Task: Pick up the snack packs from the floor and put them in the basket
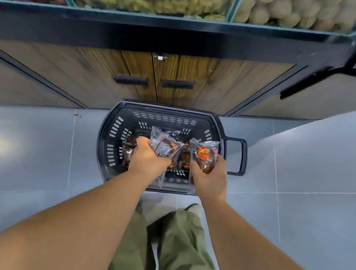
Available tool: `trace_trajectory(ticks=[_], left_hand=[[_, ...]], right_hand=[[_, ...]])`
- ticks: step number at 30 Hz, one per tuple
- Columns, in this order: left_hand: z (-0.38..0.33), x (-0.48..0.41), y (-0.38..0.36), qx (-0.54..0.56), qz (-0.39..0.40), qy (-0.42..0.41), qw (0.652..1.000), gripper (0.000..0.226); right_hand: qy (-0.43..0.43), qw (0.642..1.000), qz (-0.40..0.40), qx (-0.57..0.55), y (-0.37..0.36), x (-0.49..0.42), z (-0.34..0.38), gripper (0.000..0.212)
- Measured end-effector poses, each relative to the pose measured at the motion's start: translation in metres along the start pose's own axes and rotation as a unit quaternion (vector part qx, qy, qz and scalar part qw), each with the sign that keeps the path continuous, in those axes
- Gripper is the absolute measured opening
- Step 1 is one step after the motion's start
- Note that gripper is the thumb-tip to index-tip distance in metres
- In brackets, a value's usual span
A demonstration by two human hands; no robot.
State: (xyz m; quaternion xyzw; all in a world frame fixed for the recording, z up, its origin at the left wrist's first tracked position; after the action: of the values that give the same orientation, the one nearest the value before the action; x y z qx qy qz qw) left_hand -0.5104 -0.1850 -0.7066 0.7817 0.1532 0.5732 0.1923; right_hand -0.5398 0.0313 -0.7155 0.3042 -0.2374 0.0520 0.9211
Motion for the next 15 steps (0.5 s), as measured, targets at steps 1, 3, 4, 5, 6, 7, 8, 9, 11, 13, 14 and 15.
trace_trajectory(ticks=[1,3,4,5,6,7,8,9,11,13,14,15], left_hand=[[0.001,-0.012,-0.008,-0.004,0.004,0.0,1.0,0.052],[0.003,-0.037,-0.026,-0.014,0.009,-0.005,1.0,0.052],[0.004,-0.048,-0.035,-0.015,0.012,-0.007,1.0,0.052],[0.005,-0.061,-0.046,-0.013,0.017,-0.009,1.0,0.052],[0.005,-0.073,-0.056,-0.007,0.021,-0.007,1.0,0.053],[0.008,-0.086,-0.066,-0.004,0.02,-0.002,1.0,0.055],[0.01,-0.098,-0.074,-0.01,0.012,0.006,1.0,0.059],[0.013,-0.111,-0.082,-0.021,0.004,0.013,1.0,0.061],[0.017,-0.134,-0.102,-0.034,0.011,0.013,0.999,0.06],[0.026,-0.16,-0.126,-0.022,0.023,0.02,0.999,0.06],[0.031,-0.172,-0.134,-0.015,0.022,0.031,0.999,0.063],[0.035,-0.184,-0.141,-0.014,0.019,0.043,0.999,0.065]], right_hand=[[-0.001,1.0,0.001,0.002,-0.007,-0.009,-0.009,0.071],[-0.015,1.0,0.006,0.011,-0.021,-0.027,-0.03,0.075],[-0.024,1.0,0.007,0.015,-0.028,-0.037,-0.041,0.075],[-0.028,0.999,0.009,0.019,-0.034,-0.048,-0.052,0.073],[-0.03,0.999,0.01,0.024,-0.04,-0.059,-0.062,0.072],[-0.032,0.999,0.012,0.032,-0.047,-0.07,-0.072,0.071],[-0.03,0.999,0.015,0.04,-0.055,-0.079,-0.082,0.071],[-0.025,0.998,0.019,0.047,-0.063,-0.089,-0.091,0.071],[-0.02,0.998,0.028,0.059,-0.078,-0.105,-0.108,0.072],[-0.038,0.997,0.029,0.055,-0.095,-0.121,-0.133,0.071],[-0.045,0.997,0.026,0.051,-0.103,-0.127,-0.144,0.072],[-0.055,0.997,0.027,0.049,-0.11,-0.133,-0.154,0.072]])
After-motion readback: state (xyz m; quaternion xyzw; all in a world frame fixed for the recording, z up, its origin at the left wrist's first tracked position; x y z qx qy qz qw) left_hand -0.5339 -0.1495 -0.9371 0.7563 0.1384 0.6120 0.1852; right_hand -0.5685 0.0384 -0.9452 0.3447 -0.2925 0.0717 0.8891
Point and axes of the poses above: each hand's wrist, its own x-axis away from the middle knuckle, its own y-axis out of the back of the hand, z = x × y, the point moved 10 cm from there along -x, towards the middle knuckle, and after that the axes turned 14 degrees about y, right-handed, at the moved point
